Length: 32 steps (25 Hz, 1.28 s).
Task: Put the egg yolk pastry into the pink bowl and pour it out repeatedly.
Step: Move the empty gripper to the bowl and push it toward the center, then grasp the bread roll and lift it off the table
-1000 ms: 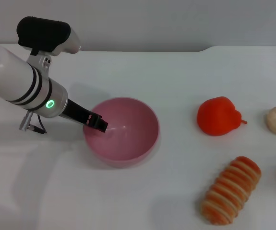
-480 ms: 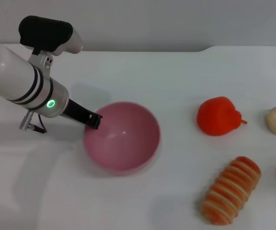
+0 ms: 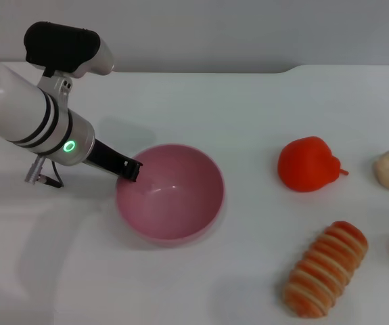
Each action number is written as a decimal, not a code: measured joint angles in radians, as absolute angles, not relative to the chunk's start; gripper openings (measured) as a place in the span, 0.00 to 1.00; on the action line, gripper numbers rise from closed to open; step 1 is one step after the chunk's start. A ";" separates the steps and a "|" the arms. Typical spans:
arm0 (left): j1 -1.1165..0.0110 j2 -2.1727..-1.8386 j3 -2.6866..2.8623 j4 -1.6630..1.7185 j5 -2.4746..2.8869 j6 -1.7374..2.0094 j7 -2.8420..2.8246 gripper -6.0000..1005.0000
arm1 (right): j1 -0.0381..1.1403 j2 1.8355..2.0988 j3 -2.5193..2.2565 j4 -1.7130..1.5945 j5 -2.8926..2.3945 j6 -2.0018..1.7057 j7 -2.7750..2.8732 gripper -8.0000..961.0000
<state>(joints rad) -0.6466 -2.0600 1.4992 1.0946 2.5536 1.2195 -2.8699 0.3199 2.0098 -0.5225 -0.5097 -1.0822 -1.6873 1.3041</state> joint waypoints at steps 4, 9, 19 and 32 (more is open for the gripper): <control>-0.653 -2.059 1.498 1.095 2.554 1.220 -2.868 0.05 | 0.367 1.907 -0.519 -0.713 -1.145 -1.805 1.727 0.60; -0.659 -2.059 1.462 1.110 2.550 1.219 -2.860 0.05 | 0.491 1.762 -0.501 -1.025 -1.484 -2.022 2.049 0.60; -0.725 -2.054 1.355 1.180 2.549 1.326 -2.840 0.05 | 0.632 1.737 -0.649 -1.409 -2.143 -2.176 2.215 0.60; -0.794 -2.057 1.326 1.232 2.552 1.389 -2.836 0.05 | 0.643 1.978 -0.721 -1.404 -2.817 -1.738 2.108 0.59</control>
<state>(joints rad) -0.7936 -2.0567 1.3260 1.2324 2.5521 1.3887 -2.8357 0.6428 1.9781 -0.7206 -1.4039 -2.8166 -1.7385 2.1080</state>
